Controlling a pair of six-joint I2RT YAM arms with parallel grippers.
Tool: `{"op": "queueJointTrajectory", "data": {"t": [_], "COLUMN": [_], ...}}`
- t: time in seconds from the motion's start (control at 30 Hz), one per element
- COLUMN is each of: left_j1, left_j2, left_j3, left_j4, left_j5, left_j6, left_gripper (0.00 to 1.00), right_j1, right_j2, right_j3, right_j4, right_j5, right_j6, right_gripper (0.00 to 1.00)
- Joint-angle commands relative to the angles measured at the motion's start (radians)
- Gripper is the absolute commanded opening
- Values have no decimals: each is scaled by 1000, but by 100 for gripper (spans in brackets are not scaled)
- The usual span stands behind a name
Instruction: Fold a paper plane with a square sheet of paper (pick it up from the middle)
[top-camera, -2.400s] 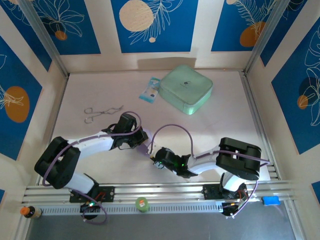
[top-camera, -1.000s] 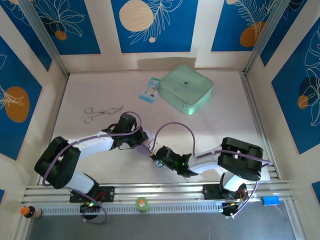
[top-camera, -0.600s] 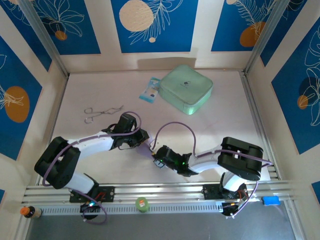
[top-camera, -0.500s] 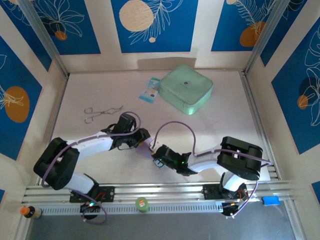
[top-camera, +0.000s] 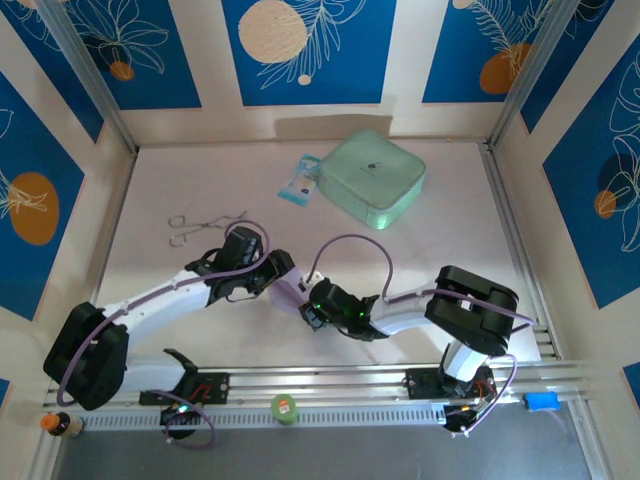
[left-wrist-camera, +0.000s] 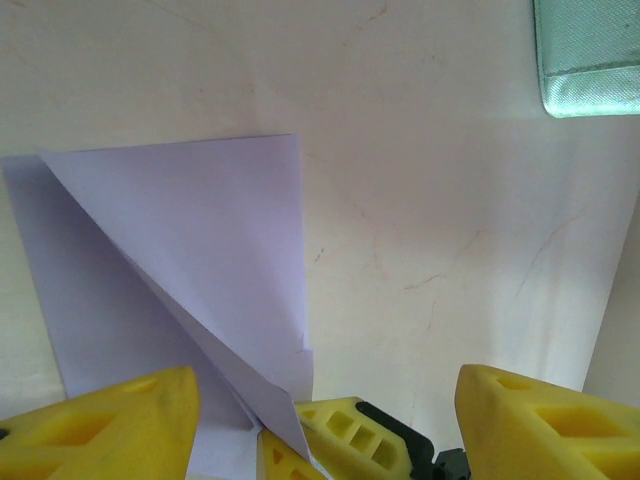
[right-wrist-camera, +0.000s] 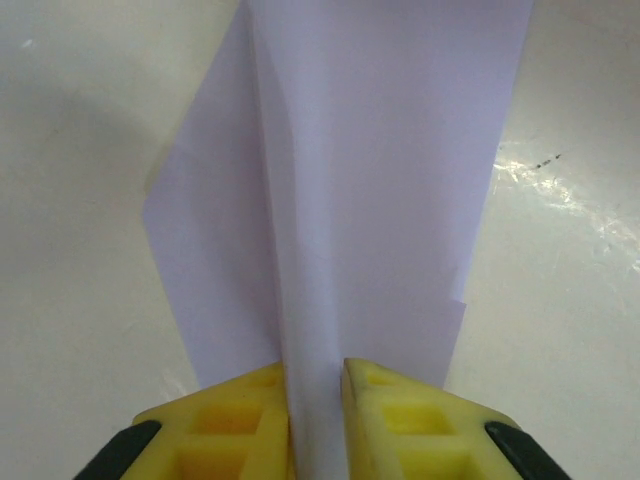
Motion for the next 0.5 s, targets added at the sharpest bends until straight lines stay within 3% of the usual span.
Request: {"op": "queueJointTrajectory", "data": {"t": [0.0,0.27,0.47], "left_j1": [9,9,9], "left_j2": [-14,-13,-12], "left_j3": [-16,-25,-61], "left_j4": [-41,-30,10], "left_j5": [-19,-10,-2], "left_j6": [20,12,-11], "left_gripper": [68,64,43], "right_j1": [-13,-44,-57], "right_j2": [4,12,8], "right_j3": [-6,-37,-55], "right_j4": [-8,51,72], "right_j5": [-72,-145,-166], "right_j6": [56,133,160], "right_gripper": [20,13,13]}}
